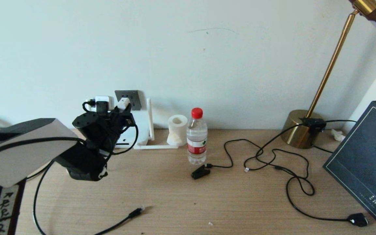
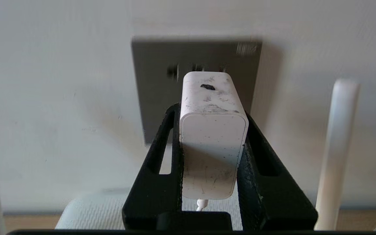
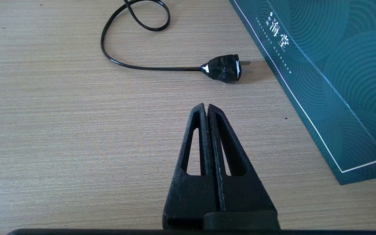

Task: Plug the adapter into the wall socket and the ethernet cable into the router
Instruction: Pick up plug

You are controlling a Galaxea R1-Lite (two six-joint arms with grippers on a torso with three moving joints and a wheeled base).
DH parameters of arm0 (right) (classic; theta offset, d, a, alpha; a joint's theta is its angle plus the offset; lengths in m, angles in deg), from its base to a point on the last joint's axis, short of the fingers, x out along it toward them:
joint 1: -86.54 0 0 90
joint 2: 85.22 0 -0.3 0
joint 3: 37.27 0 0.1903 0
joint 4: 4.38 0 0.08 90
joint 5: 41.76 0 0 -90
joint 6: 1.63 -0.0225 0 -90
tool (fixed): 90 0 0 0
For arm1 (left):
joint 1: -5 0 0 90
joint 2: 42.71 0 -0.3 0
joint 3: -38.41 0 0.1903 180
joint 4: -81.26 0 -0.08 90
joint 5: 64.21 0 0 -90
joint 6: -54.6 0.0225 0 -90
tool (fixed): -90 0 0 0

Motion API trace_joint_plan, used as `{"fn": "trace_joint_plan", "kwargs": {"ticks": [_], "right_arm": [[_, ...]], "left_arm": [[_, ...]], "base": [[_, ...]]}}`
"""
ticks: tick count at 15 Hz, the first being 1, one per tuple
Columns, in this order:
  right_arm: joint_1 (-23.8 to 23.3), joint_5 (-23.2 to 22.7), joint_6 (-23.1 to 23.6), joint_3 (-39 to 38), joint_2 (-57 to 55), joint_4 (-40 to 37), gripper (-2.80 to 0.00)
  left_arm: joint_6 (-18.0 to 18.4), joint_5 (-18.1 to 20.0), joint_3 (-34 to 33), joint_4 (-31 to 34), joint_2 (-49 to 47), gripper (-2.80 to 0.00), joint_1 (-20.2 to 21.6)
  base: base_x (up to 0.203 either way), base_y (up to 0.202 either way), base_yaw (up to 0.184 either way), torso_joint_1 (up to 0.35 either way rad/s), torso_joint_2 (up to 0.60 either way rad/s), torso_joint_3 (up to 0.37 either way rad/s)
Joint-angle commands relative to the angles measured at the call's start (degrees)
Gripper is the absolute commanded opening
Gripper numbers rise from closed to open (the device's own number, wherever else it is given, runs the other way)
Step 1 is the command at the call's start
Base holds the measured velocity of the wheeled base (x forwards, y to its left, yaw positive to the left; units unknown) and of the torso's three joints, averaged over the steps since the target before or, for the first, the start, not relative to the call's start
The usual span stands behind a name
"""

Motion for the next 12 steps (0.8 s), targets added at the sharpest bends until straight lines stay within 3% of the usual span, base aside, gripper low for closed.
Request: {"fn": "trace_joint_plan", "kwargs": {"ticks": [1,12], "right_arm": [[0.0,0.0,0.0,0.0,-0.1,0.0,-2.8],[0.0,0.0,0.0,0.0,-0.1,0.0,-2.8]], "left_arm": [[0.0,-0.8,3.3,-0.3,-0.2,-2.8,-0.2],[-0.3,-1.1,2.0,0.3,-0.6,-2.8,-0.4]], "base": [[0.0,0.0,0.0,0.0,0.0,0.0],[0.0,0.0,0.0,0.0,0.0,0.0]]}}
